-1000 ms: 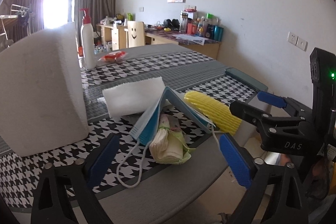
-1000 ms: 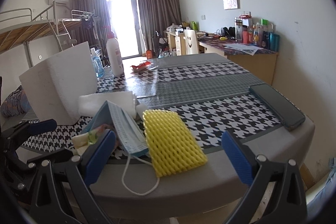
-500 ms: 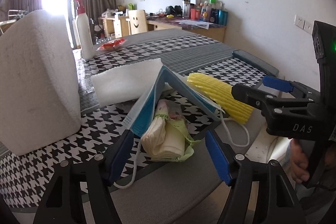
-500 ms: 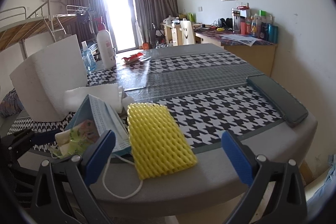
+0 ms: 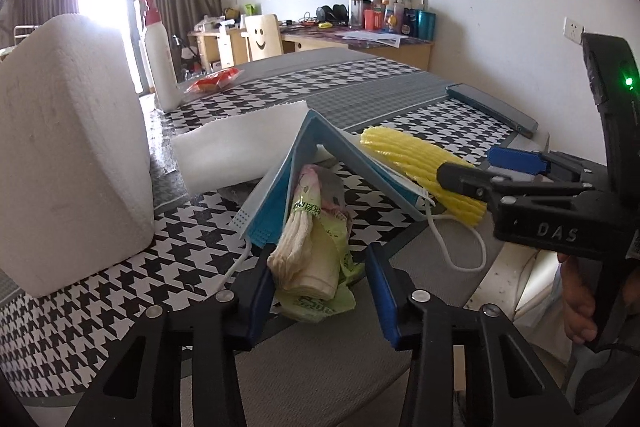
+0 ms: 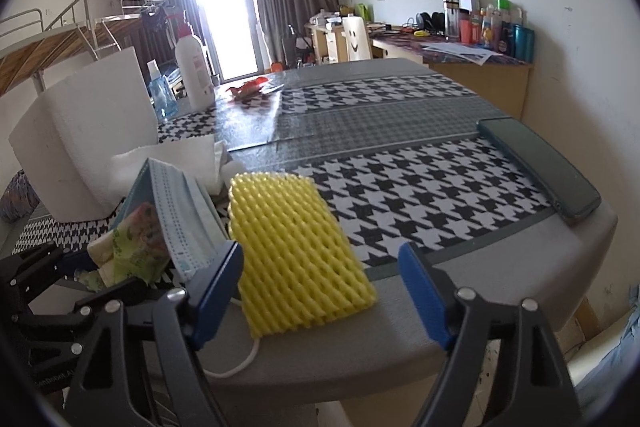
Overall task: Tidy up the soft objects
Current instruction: 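Close left gripper on the rolled floral cloth while right gripper grasps the yellow foam net, then lift both held items and carry them over the white foam box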
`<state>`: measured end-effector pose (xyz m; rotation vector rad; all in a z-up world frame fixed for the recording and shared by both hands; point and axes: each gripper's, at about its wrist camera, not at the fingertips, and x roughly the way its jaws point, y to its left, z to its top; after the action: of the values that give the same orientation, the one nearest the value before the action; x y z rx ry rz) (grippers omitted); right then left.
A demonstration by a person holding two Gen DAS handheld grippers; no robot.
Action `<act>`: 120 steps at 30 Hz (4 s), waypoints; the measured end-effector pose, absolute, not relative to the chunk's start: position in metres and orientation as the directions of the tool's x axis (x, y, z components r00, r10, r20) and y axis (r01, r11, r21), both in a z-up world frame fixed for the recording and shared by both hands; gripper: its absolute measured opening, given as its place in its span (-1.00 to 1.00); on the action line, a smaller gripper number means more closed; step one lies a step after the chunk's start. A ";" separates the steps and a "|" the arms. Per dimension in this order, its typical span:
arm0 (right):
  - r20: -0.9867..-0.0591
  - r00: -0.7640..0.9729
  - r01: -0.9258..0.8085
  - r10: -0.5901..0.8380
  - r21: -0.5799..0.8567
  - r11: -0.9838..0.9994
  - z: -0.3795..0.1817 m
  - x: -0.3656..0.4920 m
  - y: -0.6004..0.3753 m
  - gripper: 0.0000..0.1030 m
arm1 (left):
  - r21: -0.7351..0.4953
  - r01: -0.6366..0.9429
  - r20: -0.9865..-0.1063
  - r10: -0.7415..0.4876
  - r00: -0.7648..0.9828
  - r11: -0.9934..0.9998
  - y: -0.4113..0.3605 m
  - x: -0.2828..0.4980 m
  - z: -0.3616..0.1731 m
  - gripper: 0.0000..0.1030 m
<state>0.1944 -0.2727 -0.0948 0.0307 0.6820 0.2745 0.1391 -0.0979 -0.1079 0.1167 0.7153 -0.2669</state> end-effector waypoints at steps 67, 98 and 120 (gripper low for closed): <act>-0.527 0.805 -0.258 0.271 0.101 0.961 -0.044 0.164 -0.254 -0.45 | -0.035 0.302 -0.500 -0.278 0.820 0.953 -0.058 0.093 -0.045 -0.49; -0.451 0.820 -0.345 0.352 0.101 0.933 -0.008 0.181 -0.225 -0.45 | 0.005 0.268 -0.439 -0.238 0.866 0.963 -0.041 0.117 -0.007 -0.49; -0.413 0.831 -0.364 0.374 0.106 0.925 0.009 0.189 -0.219 -0.45 | 0.038 0.223 -0.381 -0.192 0.905 0.974 -0.042 0.125 0.018 -0.49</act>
<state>0.1887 -0.2186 0.0090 0.0231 0.4422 0.3913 0.1254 -0.0418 0.0179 0.0809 0.3847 -0.2146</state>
